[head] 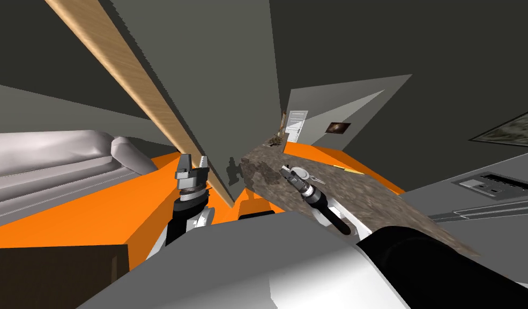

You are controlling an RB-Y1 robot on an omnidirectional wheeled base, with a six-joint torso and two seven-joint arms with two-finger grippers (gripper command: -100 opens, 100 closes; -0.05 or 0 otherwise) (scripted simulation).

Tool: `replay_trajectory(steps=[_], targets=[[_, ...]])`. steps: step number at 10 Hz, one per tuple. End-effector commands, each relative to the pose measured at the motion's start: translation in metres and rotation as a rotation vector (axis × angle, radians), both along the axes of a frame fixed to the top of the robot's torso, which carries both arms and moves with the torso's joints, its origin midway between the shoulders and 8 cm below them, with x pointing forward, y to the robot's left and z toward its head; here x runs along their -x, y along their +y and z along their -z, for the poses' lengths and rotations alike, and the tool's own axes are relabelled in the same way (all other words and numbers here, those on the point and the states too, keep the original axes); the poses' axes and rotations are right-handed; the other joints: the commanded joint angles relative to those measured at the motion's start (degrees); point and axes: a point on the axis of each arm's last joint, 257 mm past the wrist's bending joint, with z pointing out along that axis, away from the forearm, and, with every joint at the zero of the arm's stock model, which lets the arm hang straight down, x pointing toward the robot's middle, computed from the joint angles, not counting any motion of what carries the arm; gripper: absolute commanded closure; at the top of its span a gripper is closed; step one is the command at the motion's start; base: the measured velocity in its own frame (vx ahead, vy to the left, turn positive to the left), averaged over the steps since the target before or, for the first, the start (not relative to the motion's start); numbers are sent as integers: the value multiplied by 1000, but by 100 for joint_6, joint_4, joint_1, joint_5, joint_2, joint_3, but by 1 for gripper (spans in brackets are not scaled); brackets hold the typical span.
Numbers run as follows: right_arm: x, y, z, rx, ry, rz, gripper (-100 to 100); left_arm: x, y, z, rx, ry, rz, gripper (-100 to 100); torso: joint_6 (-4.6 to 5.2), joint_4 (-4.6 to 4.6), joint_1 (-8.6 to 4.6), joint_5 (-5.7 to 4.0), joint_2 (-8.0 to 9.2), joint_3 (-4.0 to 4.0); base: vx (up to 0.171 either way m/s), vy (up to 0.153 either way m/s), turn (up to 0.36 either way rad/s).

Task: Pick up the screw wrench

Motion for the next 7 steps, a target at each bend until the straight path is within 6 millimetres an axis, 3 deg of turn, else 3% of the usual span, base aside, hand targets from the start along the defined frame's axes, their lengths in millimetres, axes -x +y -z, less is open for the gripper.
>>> replay_trajectory(steps=[1, 6, 7], targets=[[5, 4, 17, 77, 19, -24, -100, 0, 0, 0, 0, 0, 0, 0, 0, 0, 0, 0, 0, 0, -11, -10, 169], [18, 12, 54, 265, 66, -107, -100, 0, 0, 0, 0, 0, 0, 0, -1, -1, -3, -1, -3, -2, -7, -13, 137], [23, 12, 68, 323, 82, -121, -100, 0, 0, 0, 0, 0, 0, 0, 1, -1, -3, -1, -3, -2, -4, -18, 230]])
